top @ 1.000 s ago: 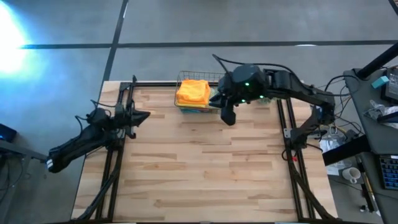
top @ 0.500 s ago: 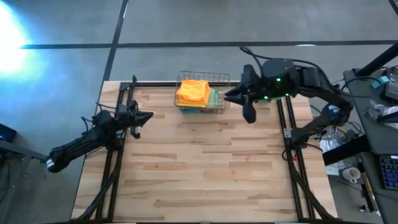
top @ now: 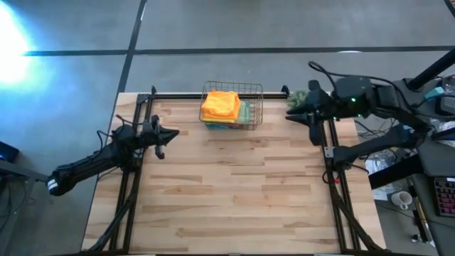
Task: Fold microfiber towels
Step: Return to Home Position
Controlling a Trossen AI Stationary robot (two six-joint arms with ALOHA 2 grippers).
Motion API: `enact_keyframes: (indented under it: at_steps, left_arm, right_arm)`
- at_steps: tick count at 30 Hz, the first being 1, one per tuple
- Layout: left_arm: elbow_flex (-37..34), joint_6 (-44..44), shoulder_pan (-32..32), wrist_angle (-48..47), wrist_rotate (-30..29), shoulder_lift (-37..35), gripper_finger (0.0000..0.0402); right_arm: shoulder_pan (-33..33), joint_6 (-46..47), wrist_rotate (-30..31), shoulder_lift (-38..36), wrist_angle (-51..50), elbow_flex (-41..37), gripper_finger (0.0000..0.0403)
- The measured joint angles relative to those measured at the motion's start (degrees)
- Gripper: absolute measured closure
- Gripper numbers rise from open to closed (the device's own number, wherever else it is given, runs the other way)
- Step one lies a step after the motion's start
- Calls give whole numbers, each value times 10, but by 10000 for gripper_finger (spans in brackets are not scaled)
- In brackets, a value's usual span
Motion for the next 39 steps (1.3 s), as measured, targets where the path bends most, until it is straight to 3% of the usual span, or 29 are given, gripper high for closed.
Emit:
enact_keyframes:
  at_steps: [14,24,39]
  left_arm:
    - [-1,0,0,1,0,37,402]
    - [-1,0,0,1,0,43,402]
    - [-1,0,0,2,-1,43,402]
  right_arm:
    - [0,32,-28,-229,178,-364,344]
    - [0,87,-84,-398,353,-610,344]
    - [0,176,-81,-562,531,-855,344]
